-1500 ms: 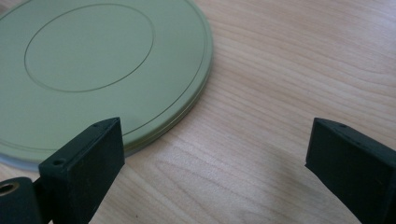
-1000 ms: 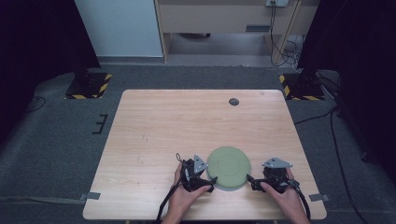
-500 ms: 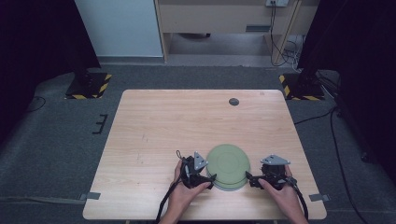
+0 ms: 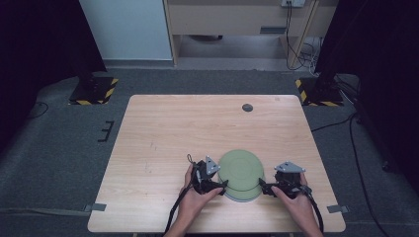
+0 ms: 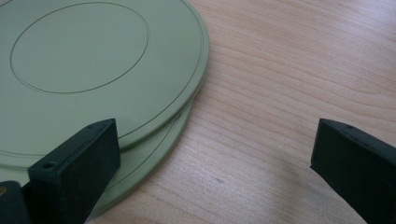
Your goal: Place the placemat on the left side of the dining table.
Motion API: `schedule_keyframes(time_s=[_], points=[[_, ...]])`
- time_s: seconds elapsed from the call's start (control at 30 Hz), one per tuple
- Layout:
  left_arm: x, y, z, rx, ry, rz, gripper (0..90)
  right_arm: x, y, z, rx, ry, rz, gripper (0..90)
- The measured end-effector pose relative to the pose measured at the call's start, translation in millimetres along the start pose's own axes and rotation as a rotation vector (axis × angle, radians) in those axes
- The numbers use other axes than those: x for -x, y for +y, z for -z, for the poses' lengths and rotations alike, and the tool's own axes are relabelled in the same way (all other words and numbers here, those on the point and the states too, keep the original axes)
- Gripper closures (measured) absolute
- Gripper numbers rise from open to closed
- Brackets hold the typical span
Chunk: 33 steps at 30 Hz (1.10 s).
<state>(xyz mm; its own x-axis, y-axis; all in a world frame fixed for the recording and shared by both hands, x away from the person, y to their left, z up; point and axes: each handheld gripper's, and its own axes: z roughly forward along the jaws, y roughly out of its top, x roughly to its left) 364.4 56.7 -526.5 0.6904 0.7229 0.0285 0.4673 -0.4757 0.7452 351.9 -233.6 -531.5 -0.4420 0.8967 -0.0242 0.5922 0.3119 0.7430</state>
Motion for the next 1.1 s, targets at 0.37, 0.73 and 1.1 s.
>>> schedule_keyframes(time_s=[0.37,0.73,1.1], points=[[-5.6,1.8,-4.3,0.005,-0.007,0.015,4.1,-2.7,5.6,-0.9,-0.017,-0.033,0.038,2.2],[-7.9,6.6,-6.3,-0.009,-0.001,-0.001,4.9,1.5,9.9,-4.8,-0.038,-0.020,0.035,0.7],[-12.7,10.3,-9.7,-0.017,-0.003,0.003,5.4,2.1,11.0,-8.6,-0.019,-0.036,0.015,1.0]])
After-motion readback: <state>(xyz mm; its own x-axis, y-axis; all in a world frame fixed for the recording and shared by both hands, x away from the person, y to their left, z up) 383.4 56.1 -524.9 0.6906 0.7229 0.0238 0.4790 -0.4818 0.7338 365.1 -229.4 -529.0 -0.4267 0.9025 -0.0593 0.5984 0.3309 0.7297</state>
